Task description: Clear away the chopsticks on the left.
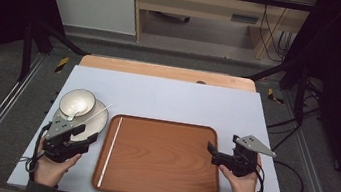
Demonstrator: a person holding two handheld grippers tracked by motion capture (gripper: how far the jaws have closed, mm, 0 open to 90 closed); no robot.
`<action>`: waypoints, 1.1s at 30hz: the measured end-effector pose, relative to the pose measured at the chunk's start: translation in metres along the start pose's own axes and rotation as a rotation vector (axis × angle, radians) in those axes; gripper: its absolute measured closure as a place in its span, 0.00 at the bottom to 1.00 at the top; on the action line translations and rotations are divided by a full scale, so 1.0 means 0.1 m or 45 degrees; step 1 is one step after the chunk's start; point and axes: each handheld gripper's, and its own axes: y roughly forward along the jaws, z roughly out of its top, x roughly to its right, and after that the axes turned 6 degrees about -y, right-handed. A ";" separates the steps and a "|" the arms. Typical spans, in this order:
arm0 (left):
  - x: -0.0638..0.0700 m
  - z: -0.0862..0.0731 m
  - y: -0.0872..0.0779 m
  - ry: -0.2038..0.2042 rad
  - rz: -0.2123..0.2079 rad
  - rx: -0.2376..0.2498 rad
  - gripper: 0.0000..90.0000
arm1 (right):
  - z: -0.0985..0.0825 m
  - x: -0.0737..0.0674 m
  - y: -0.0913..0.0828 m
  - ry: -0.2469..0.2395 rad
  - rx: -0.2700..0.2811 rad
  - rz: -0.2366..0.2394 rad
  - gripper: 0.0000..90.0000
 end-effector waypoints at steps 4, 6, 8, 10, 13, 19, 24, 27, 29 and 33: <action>-0.08 -0.04 -0.01 0.041 -0.001 -0.012 0.47 | 0.00 0.00 0.01 -0.007 -0.007 -0.003 0.07; -0.14 -0.07 -0.03 0.052 -0.004 -0.013 0.45 | -0.01 0.00 0.01 -0.011 -0.006 0.000 0.07; -0.23 -0.09 -0.04 0.029 -0.017 -0.008 0.43 | -0.01 0.00 0.01 -0.012 -0.011 0.002 0.07; -0.31 -0.11 -0.04 0.029 -0.009 -0.019 0.41 | -0.01 0.00 0.01 -0.014 -0.012 0.007 0.07; -0.43 -0.15 -0.03 0.071 0.038 -0.059 0.37 | -0.02 0.00 0.02 -0.016 -0.019 0.007 0.07; -0.62 -0.18 0.01 0.077 0.065 -0.108 0.37 | -0.02 0.00 0.04 -0.017 -0.024 0.005 0.07; -0.75 -0.17 0.10 0.086 0.078 -0.165 0.46 | -0.02 -0.01 0.05 -0.019 -0.033 0.008 0.07; -0.81 -0.16 0.17 0.095 0.066 -0.197 0.53 | -0.03 -0.02 0.06 -0.021 -0.036 0.009 0.07; -0.83 -0.15 0.23 0.106 0.059 -0.213 0.58 | -0.02 -0.02 0.06 -0.018 -0.035 0.010 0.07; -0.88 -0.12 0.33 0.124 0.049 -0.249 0.65 | -0.02 -0.01 0.06 -0.016 -0.033 0.007 0.07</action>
